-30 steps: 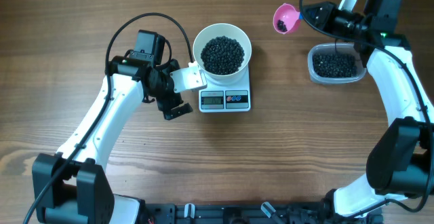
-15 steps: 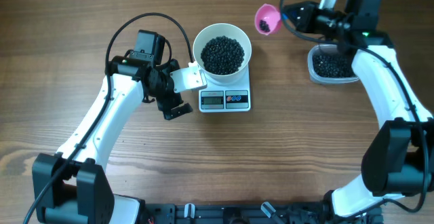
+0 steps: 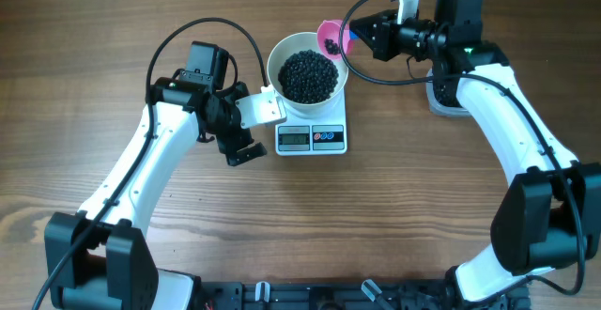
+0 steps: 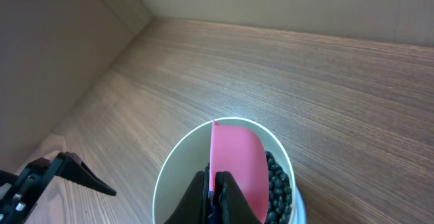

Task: Scoop item into bowl and weigh 150g on scale

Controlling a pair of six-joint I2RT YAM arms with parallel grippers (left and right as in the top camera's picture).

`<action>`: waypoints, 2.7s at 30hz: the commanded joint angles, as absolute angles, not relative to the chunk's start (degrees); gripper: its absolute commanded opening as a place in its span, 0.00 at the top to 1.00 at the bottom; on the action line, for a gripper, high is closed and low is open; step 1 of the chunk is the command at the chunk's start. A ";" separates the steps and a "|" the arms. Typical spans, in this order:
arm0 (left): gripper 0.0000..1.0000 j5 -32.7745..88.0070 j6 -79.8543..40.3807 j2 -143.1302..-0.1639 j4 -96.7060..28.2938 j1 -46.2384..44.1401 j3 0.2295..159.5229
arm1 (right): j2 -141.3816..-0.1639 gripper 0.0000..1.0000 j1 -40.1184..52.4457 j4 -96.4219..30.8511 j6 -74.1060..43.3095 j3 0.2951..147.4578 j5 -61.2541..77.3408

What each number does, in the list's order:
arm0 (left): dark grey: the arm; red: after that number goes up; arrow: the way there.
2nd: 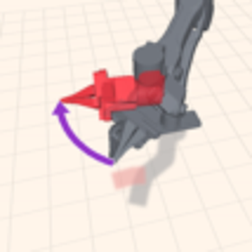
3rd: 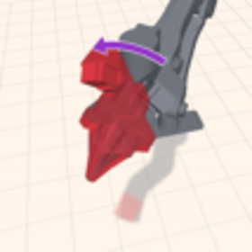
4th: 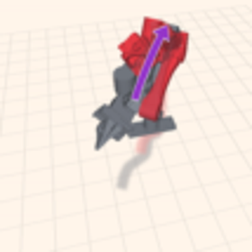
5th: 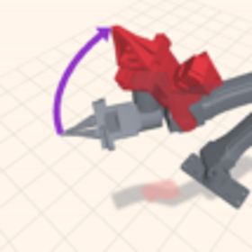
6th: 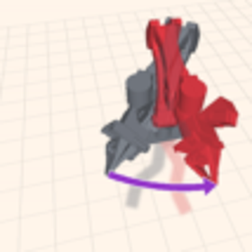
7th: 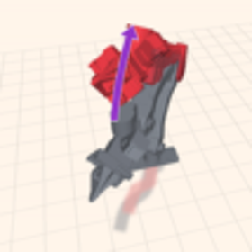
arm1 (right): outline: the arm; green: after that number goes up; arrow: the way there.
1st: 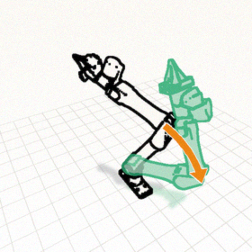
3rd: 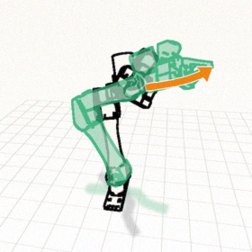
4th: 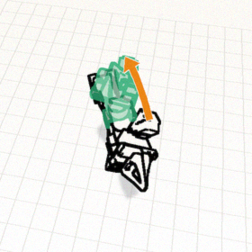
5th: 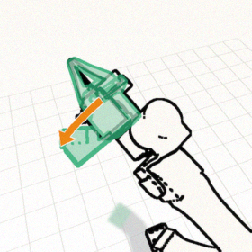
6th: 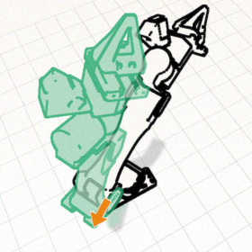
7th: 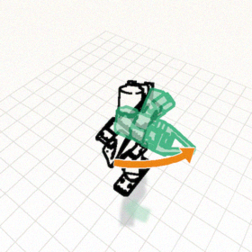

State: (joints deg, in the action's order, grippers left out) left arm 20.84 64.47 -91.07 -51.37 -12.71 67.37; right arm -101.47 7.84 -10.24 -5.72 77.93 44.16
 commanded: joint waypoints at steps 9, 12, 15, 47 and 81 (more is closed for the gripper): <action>0.00 21.56 65.58 -90.87 -51.42 -13.02 67.88 | -100.92 0.96 7.79 -9.67 -4.73 79.18 45.52; 0.00 21.56 65.58 -90.87 -51.42 -13.02 67.88 | -100.92 0.96 6.90 -9.67 -8.29 79.18 45.80; 0.00 21.56 65.58 -90.87 -51.42 -13.02 67.88 | -100.92 0.96 4.45 -9.63 -12.91 79.18 49.56; 0.00 21.56 65.58 -90.87 -51.42 -13.02 67.88 | -100.92 0.96 9.50 -6.94 -5.58 79.18 50.65; 0.00 21.56 65.58 -90.87 -51.42 -13.02 67.88 | -109.93 0.96 10.55 -7.01 1.52 79.15 43.68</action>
